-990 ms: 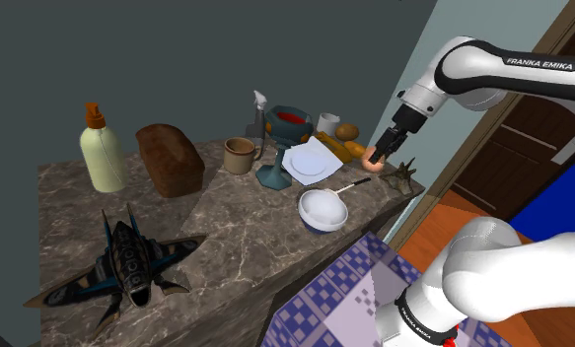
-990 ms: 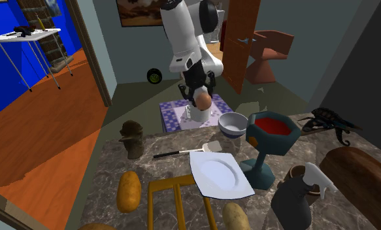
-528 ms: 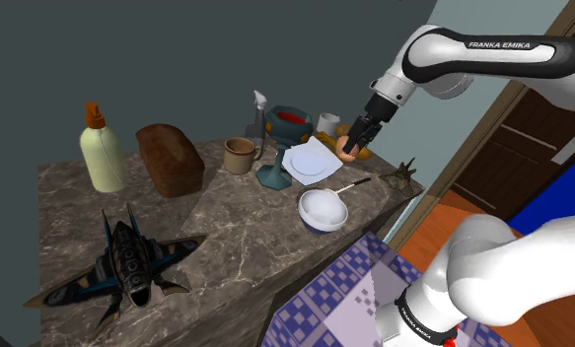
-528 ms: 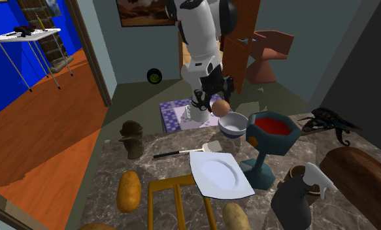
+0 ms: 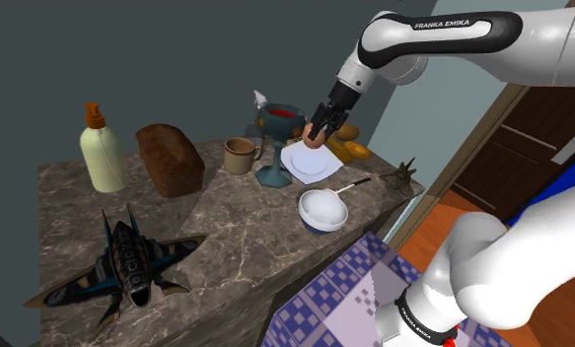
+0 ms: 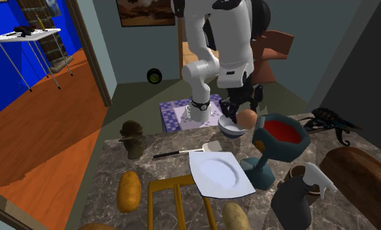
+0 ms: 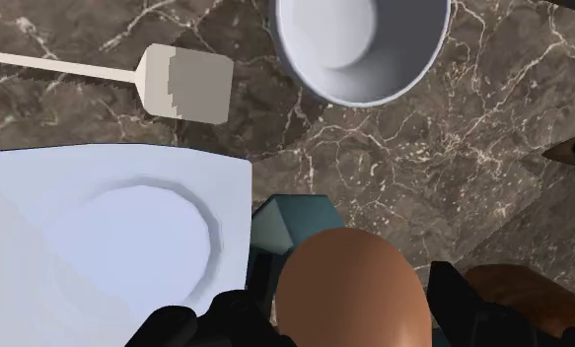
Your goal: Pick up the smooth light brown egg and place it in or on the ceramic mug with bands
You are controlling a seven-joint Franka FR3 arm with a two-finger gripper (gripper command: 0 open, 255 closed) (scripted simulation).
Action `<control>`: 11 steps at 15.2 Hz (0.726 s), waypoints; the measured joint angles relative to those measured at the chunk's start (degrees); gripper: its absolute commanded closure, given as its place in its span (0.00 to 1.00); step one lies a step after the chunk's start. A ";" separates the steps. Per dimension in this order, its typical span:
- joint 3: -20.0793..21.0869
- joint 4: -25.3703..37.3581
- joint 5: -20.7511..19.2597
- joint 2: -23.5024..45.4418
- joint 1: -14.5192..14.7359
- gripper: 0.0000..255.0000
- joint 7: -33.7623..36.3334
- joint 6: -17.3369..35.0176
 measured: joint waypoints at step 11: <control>1.12 23.79 10.07 23.54 4.54 1.00 1.55 -1.70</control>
